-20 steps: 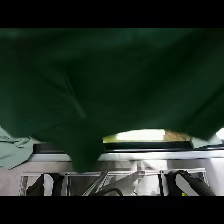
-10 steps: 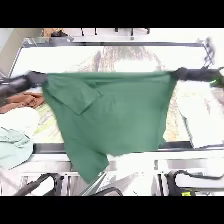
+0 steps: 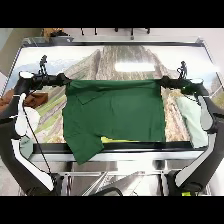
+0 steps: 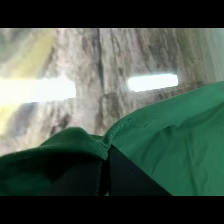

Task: Fold the shirts.

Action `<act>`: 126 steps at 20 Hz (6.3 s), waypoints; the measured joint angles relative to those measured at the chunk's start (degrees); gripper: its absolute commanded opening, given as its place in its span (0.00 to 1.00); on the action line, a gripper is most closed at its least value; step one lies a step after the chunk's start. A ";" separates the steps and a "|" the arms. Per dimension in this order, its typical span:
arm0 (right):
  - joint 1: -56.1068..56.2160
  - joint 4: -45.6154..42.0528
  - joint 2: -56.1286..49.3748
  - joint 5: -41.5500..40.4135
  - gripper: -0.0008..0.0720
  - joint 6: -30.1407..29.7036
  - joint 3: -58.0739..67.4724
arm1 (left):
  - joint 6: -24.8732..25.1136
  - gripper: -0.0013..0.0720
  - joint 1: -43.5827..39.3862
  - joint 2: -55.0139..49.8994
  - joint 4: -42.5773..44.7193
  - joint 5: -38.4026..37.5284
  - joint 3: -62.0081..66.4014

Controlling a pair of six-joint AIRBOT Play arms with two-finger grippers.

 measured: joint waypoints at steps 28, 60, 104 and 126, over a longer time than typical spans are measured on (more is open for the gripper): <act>-0.92 -20.81 4.07 15.56 0.52 6.80 -4.00 | -7.85 0.83 -1.22 6.73 16.33 -3.21 -16.57; -9.38 -19.28 25.22 18.75 0.51 5.38 -39.39 | -23.91 0.83 11.15 66.34 21.03 -1.64 -86.31; -9.88 -20.59 46.75 19.93 0.05 12.63 -50.40 | -13.84 0.05 13.31 78.14 16.48 -6.34 -70.90; -0.52 -8.02 17.27 2.69 0.78 -1.09 -25.29 | -14.01 0.96 -1.95 19.30 17.77 5.90 -24.02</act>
